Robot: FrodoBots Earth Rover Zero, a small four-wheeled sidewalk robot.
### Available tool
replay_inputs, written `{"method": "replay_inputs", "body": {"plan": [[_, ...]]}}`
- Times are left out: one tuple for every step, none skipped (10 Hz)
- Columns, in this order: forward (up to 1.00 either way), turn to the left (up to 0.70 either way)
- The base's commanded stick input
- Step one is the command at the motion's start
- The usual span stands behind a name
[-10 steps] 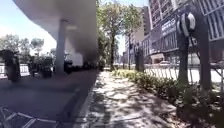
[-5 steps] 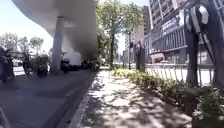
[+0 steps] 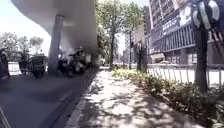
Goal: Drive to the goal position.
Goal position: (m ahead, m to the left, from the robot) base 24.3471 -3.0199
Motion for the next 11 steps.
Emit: {"method": "replay_inputs", "body": {"plan": [[0.45,0.00],[0.45,0.00],[0.45,0.00],[0.45,0.00],[0.45,0.00],[0.45,0.14],[0.45,0.27],[0.45,0.27],[0.45,0.27],[0.45,0.27],[0.45,0.18]]}}
